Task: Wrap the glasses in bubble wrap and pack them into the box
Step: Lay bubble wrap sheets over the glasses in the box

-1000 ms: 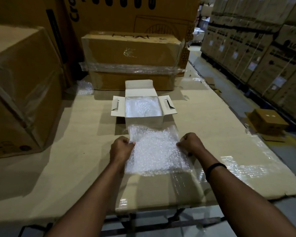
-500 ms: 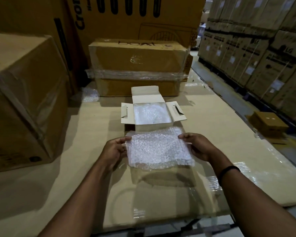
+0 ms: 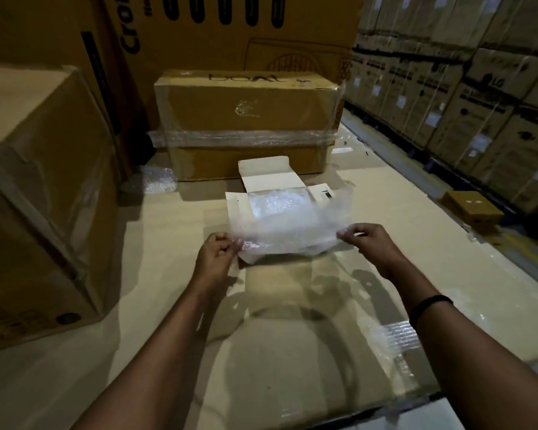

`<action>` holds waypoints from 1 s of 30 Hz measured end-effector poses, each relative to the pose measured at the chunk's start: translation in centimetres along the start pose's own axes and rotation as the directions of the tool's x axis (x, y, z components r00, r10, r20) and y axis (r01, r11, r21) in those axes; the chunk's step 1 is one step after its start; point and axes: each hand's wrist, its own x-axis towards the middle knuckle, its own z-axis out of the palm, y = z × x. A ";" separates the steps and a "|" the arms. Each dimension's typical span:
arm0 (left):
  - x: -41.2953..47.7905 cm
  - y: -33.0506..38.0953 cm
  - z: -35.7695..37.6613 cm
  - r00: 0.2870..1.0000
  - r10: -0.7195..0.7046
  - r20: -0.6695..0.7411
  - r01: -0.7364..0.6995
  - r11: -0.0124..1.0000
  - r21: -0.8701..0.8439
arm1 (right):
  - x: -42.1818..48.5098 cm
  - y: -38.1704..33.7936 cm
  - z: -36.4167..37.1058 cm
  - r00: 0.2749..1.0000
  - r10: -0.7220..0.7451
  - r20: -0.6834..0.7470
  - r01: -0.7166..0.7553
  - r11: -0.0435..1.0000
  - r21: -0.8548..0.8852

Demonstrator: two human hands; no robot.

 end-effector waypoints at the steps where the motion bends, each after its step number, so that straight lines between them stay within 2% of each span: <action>1: 0.9 -0.3 0.1 0.999 0.033 -0.004 -0.033 0.999 0.034 | 0.4 0.0 -0.1 1.000 -0.012 -0.012 0.012 1.000 -0.008; 8: 5.0 1.1 1.7 0.988 0.061 -0.140 -0.042 0.989 0.139 | 4.1 -2.0 0.4 1.000 0.011 -0.012 -0.010 0.997 0.071; 10: 6.1 1.8 2.3 0.977 0.067 -0.204 -0.026 0.981 0.194 | 5.9 -2.6 0.5 1.000 0.004 -0.007 -0.004 1.000 0.008; 12: 7.4 2.1 2.8 0.961 0.006 -0.278 0.070 0.963 0.262 | 7.9 -3.1 0.6 0.999 -0.027 -0.025 0.025 0.996 -0.085; 14: 9.3 1.5 3.1 0.940 -0.114 -0.321 0.220 0.922 0.318 | 10.1 -3.6 0.6 0.997 -0.051 -0.055 0.041 0.984 -0.174; 15: 10.3 1.2 3.1 0.928 -0.190 -0.320 0.289 0.909 0.300 | 11.1 -3.7 0.7 0.997 -0.044 -0.067 0.030 0.980 -0.198; 17: 11.9 0.5 3.0 0.918 -0.322 -0.230 0.359 0.922 0.144 | 12.6 -3.8 0.7 0.997 0.053 -0.060 -0.063 0.984 -0.167; 19: 12.4 0.2 3.3 0.911 -0.383 -0.155 0.391 0.920 0.022 | 13.6 -3.4 0.6 0.984 0.176 0.014 -0.173 0.978 -0.115; 22: 12.7 0.1 3.7 0.918 -0.368 -0.148 0.370 0.929 -0.013 | 14.2 -2.7 0.5 0.947 0.313 0.074 -0.304 0.946 -0.111; 30: 11.5 -0.4 3.0 0.907 -0.385 -0.172 0.399 0.916 0.052 | 12.7 -2.1 1.1 0.937 0.334 0.106 -0.317 0.937 -0.150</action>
